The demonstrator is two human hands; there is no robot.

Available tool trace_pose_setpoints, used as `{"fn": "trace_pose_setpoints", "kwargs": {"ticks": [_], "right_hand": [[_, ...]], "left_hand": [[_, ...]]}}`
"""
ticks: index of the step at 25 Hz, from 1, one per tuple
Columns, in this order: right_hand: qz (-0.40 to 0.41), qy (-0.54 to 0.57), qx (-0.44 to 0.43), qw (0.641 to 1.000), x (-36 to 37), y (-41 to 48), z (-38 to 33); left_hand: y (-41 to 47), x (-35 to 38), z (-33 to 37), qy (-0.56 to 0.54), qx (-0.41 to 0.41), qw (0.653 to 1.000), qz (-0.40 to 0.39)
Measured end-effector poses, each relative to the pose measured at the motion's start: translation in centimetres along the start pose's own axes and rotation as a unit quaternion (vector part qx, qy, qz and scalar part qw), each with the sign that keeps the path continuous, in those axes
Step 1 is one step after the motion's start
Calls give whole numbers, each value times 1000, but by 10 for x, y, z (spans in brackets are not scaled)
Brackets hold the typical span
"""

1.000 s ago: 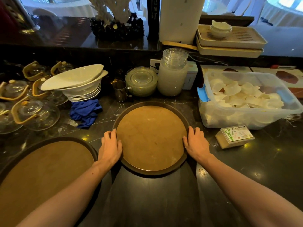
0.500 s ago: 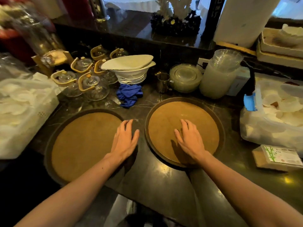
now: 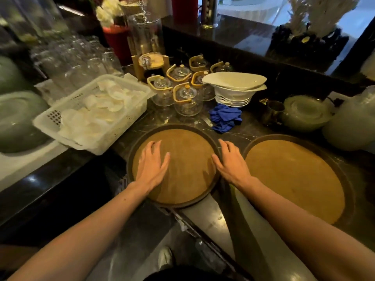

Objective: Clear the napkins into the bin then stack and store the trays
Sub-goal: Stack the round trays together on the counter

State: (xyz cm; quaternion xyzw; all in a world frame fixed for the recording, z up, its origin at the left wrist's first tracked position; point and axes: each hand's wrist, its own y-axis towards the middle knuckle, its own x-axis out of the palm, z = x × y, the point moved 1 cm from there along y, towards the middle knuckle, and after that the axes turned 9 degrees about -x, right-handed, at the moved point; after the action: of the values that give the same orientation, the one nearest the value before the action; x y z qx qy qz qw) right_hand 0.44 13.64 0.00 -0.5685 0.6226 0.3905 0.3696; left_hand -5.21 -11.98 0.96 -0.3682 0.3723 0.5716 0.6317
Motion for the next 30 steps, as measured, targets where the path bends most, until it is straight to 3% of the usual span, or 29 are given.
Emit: {"fn": "trace_pose_setpoints", "kwargs": {"ticks": [12, 19, 30], "right_hand": [[-61, 4, 78, 995, 35, 43, -29], [-76, -20, 134, 988, 45, 38, -18], [-78, 31, 219, 972, 52, 36, 2]], "left_hand": [[24, -13, -92, -15, -104, 994, -24], [34, 4, -106, -41, -139, 985, -91], [52, 11, -115, -29, -153, 981, -116]]}}
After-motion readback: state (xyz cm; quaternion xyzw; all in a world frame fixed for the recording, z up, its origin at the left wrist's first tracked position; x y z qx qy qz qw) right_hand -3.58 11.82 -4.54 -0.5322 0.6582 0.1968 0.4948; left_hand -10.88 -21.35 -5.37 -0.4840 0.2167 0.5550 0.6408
